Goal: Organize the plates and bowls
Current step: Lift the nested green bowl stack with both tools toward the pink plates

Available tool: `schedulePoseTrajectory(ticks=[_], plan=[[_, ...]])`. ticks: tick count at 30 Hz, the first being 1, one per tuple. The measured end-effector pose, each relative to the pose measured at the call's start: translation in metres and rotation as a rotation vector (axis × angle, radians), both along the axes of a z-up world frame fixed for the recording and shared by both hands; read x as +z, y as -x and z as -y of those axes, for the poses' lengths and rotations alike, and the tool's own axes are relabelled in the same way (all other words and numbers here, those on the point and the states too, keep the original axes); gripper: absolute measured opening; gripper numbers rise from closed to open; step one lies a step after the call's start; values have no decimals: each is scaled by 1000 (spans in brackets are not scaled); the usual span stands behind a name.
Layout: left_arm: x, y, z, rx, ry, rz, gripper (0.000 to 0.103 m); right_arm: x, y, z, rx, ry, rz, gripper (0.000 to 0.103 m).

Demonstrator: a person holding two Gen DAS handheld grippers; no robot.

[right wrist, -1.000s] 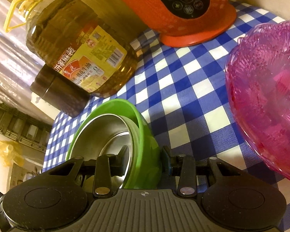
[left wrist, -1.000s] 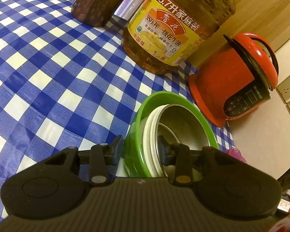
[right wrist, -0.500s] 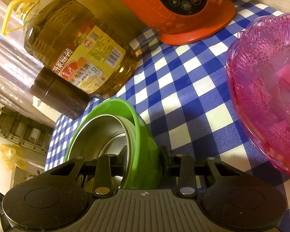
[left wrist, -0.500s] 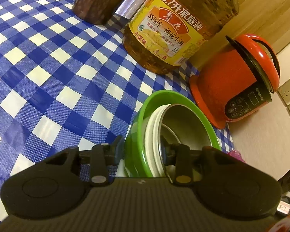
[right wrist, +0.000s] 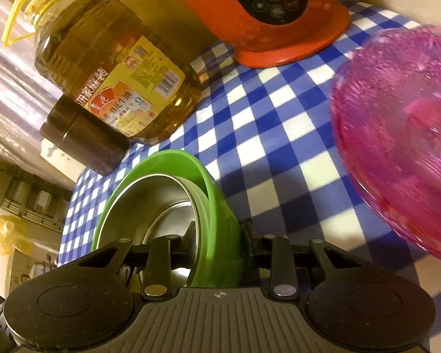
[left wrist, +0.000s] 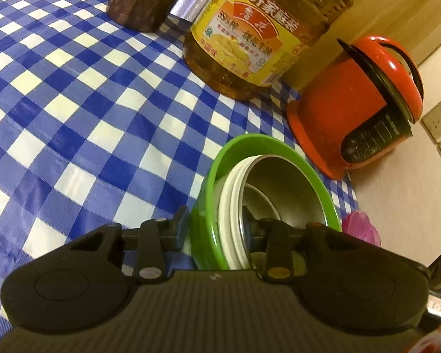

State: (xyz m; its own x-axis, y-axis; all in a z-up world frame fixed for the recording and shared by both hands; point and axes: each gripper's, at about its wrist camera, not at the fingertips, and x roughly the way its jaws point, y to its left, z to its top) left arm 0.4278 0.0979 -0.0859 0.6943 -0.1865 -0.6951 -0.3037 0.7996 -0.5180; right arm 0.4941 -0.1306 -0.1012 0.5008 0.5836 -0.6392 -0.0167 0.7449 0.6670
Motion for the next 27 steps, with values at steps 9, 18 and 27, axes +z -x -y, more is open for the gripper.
schedulePoseTrajectory(ticks=[9, 18, 27], plan=[[7, 25, 13, -38, -3, -26, 32, 9, 26, 13, -11, 12, -26, 30], [13, 64, 33, -80, -4, -45, 31, 17, 74, 33, -42, 16, -56, 30], [19, 109, 62, -141, 0, -50, 31, 23, 136, 63, -88, 29, -50, 30]])
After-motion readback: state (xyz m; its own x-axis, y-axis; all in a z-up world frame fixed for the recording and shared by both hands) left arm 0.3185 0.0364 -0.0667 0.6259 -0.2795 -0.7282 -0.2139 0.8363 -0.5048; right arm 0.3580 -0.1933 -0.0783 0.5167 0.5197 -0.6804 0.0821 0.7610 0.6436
